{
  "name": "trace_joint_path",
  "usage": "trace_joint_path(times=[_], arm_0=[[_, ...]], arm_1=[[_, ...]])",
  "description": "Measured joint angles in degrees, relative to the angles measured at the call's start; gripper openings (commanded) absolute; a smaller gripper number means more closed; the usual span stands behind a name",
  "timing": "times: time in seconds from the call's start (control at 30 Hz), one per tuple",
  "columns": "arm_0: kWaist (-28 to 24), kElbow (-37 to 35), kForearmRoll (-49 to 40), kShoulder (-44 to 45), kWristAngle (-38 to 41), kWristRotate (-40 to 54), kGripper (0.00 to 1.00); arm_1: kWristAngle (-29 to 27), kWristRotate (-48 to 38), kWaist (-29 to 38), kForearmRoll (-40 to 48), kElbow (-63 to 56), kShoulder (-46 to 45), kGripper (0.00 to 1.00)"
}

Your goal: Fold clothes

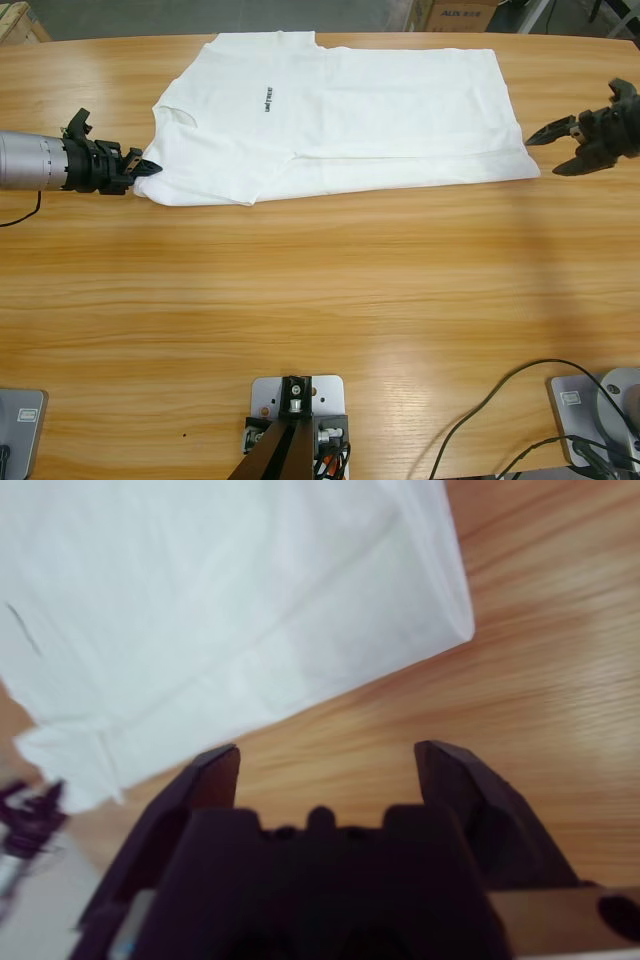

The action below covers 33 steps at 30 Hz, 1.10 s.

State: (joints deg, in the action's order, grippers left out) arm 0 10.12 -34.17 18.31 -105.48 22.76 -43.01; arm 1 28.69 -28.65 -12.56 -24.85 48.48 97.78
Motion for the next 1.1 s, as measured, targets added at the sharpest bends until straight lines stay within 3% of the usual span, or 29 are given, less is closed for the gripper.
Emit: trace_joint_path(times=[0.2,0.73,0.83,0.9,0.97,1.03,1.1], arm_0=[[0.0,0.1,0.0,1.6,0.0,0.0,0.0],[0.0,0.4,-0.1,2.2,0.0,0.0,0.0],[-0.1,0.4,-0.1,2.2,0.0,0.0,0.0],[-0.1,0.4,-0.1,2.2,0.0,0.0,0.0],[-0.3,0.4,-0.1,2.2,0.0,0.0,0.0],[-0.3,0.4,-0.1,2.2,0.0,0.0,0.0],[-0.3,0.4,-0.1,2.2,0.0,0.0,0.0]], arm_1=[[3.8,-1.7,-2.9,6.4,-4.3,0.5,0.803],[4.2,-1.8,-5.5,13.7,-7.2,7.8,0.782],[4.7,-1.8,-5.5,14.9,-7.1,8.3,0.707],[5.0,-1.8,-5.5,15.5,-6.9,8.7,0.475],[5.4,-1.8,-5.5,15.9,-6.8,9.1,0.323],[5.6,-1.8,-5.6,16.2,-6.8,9.5,0.299],[5.8,-1.7,-5.6,16.6,-6.8,10.0,0.104]])
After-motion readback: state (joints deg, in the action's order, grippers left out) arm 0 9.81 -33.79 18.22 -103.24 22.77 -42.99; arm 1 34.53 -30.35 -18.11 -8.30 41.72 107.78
